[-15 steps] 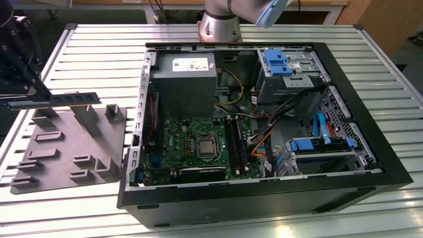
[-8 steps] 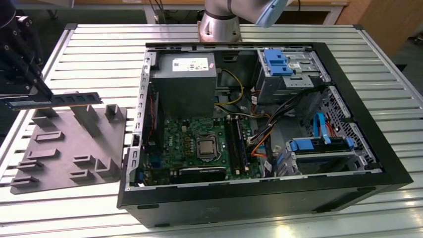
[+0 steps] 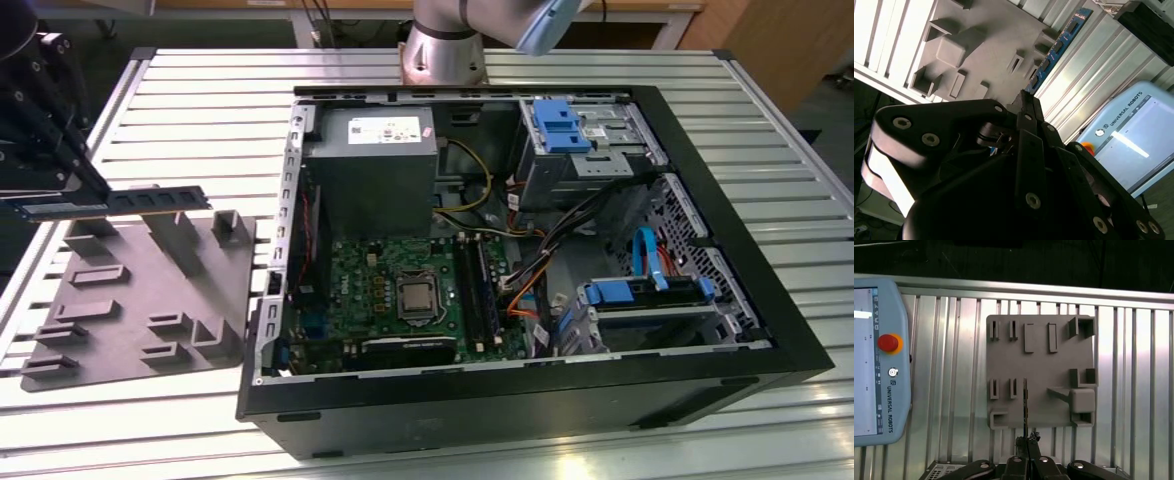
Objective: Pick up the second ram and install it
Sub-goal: 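Pick up the second ram and move it above second insertion slot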
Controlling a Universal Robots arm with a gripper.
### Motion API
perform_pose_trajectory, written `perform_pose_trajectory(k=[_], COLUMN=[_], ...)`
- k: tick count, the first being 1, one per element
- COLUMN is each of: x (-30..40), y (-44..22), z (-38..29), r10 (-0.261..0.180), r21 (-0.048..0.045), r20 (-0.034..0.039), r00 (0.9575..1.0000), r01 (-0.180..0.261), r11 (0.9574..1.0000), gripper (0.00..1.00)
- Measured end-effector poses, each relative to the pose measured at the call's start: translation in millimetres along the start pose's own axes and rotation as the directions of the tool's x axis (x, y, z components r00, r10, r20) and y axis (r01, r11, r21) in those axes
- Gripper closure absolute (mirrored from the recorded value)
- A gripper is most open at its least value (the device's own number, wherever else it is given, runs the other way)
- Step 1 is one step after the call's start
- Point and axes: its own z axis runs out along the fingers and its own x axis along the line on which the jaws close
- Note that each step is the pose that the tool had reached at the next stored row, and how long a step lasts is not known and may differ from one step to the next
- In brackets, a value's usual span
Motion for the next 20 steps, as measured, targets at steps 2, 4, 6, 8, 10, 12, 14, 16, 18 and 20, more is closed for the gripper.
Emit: perform_pose_trajectory(k=[2,4,6,8,10,12,14,16,18,20], x=[0.0,0.0,0.1,0.1,0.6,0.7,0.7,0.8,0.8,0.8], y=[-0.7,-1.3,-1.9,-2.6,-22.1,-23.2,-24.9,-26.0,-27.2,-28.9], z=[-0.1,-0.1,-0.2,-0.2,-1.0,-1.1,-1.1,-1.2,-1.3,-1.3], r10=[0.000,0.000,0.000,0.000,0.000,0.000,0.000,0.000,0.000,0.000], r21=[-0.0001,-0.0001,-0.0001,-0.0001,-0.0001,-0.0001,0.0000,0.0000,-0.0001,-0.0001], r20=[-0.0001,-0.0001,-0.0001,-0.0001,-0.0001,-0.0001,0.0000,0.0000,-0.0001,-0.0001], r00=[1.0000,1.0000,1.0000,1.0000,1.0000,1.0000,1.0000,1.0000,1.0000,1.0000], r01=[0.000,0.000,0.000,0.000,0.000,0.000,0.000,0.000,0.000,0.000], r11=[1.0000,1.0000,1.0000,1.0000,1.0000,1.0000,1.0000,1.0000,1.0000,1.0000], gripper=[0.88,0.88,0.88,0.88,0.88,0.88,0.88,0.88,0.88,0.88])
